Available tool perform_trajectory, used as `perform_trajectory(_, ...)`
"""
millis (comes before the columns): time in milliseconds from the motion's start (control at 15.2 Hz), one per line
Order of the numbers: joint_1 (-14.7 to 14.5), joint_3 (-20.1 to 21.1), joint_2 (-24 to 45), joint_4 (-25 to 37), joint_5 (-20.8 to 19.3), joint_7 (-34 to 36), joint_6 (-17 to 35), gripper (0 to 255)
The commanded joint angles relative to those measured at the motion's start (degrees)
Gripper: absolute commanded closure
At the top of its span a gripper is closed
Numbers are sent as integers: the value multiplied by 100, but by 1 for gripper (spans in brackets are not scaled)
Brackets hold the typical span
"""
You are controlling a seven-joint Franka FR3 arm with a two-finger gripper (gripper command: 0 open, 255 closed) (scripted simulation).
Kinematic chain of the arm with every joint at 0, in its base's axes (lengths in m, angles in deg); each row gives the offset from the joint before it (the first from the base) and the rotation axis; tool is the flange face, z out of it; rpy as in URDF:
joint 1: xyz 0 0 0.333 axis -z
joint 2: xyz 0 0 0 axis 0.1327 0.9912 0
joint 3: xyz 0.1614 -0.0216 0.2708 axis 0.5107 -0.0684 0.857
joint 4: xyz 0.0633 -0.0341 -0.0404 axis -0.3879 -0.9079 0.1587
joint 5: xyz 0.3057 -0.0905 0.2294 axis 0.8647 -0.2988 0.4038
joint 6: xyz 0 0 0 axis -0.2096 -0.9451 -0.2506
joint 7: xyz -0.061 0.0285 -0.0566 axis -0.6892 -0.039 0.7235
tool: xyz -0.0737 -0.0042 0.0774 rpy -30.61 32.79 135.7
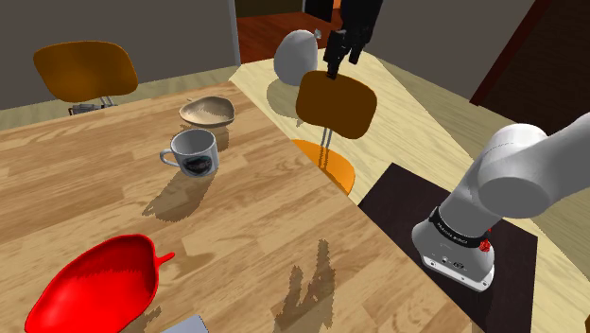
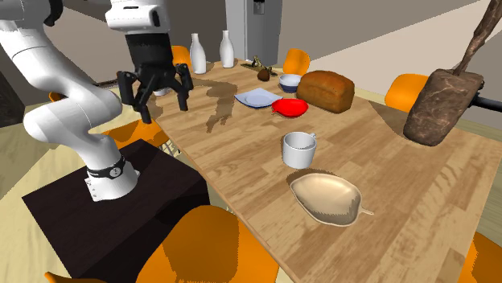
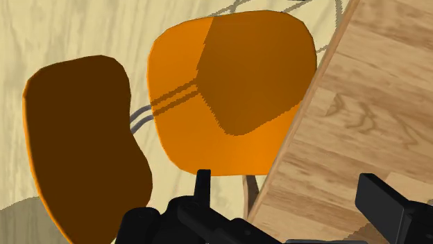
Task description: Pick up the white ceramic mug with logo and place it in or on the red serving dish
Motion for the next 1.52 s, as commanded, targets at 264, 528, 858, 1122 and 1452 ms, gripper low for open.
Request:
perform_trajectory(264,-88,378,1124,489,157,510,536,0)
perform_trajectory(528,-152,622,1893,936,172,864,796,0)
perform_trajectory(858,-258,885,2906,1648,77,1314,1018,0)
perform_trajectory(1122,-394,1040,3757,2349,-76,1669,1100,0)
perform_trajectory(1452,-662,1139,4871,3421,-314,2068,1060,0)
